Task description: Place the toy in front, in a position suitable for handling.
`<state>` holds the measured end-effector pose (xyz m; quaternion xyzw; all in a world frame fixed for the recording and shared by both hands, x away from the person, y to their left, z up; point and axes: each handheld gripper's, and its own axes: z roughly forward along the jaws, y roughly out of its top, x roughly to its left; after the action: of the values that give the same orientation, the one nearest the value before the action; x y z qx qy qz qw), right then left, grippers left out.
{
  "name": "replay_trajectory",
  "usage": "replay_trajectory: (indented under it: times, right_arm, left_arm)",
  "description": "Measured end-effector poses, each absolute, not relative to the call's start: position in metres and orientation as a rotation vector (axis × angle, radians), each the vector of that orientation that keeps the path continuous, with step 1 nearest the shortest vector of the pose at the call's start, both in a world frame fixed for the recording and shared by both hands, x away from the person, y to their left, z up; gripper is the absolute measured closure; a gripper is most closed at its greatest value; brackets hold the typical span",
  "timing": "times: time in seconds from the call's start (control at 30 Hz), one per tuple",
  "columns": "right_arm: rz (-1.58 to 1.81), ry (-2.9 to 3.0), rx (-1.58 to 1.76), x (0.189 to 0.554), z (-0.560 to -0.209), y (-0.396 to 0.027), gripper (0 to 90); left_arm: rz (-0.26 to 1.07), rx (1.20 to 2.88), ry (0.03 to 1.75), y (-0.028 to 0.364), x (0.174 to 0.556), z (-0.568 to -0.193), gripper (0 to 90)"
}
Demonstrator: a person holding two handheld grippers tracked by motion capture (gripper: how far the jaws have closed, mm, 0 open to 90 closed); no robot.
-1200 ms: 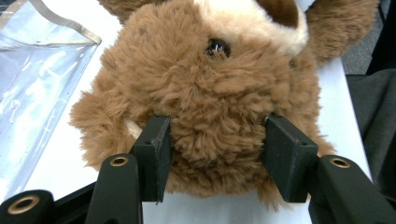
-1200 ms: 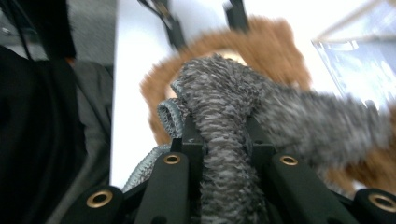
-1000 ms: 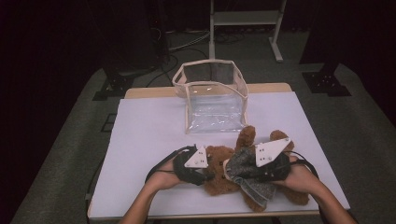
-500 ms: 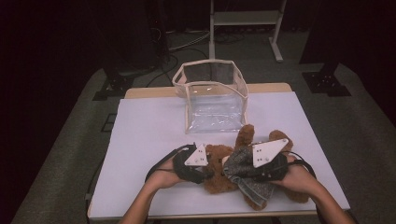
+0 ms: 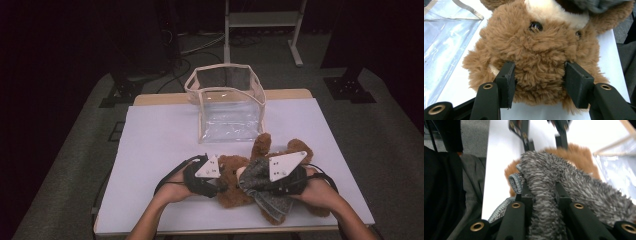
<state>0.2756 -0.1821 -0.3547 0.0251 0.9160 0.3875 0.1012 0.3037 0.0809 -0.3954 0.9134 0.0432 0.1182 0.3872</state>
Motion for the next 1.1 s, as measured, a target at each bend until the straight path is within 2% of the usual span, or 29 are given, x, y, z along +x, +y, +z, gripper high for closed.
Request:
replay_trajectory:
  times: [0.13,0.4,0.7,0.93,1.1]
  right_arm:
    - [1.164,2.698,0.05,0.274,-0.351,-0.175,74.8]
    - [1.147,2.716,0.176,0.279,-0.372,-0.204,74.8]
    - [1.173,2.704,0.073,0.271,-0.362,-0.182,74.7]
    - [1.174,2.715,0.181,0.28,-0.374,-0.203,74.9]
    - [1.185,2.698,0.115,0.274,-0.364,-0.188,74.7]
  left_arm:
    - [0.298,2.321,0.114,0.08,0.304,-0.395,45.9]
    - [0.287,2.315,0.094,0.087,0.3,-0.391,45.9]
    - [0.283,2.321,0.11,0.082,0.303,-0.396,46.0]
    - [0.285,2.318,0.097,0.086,0.3,-0.394,46.0]
    - [0.288,2.331,0.108,0.085,0.303,-0.396,46.0]
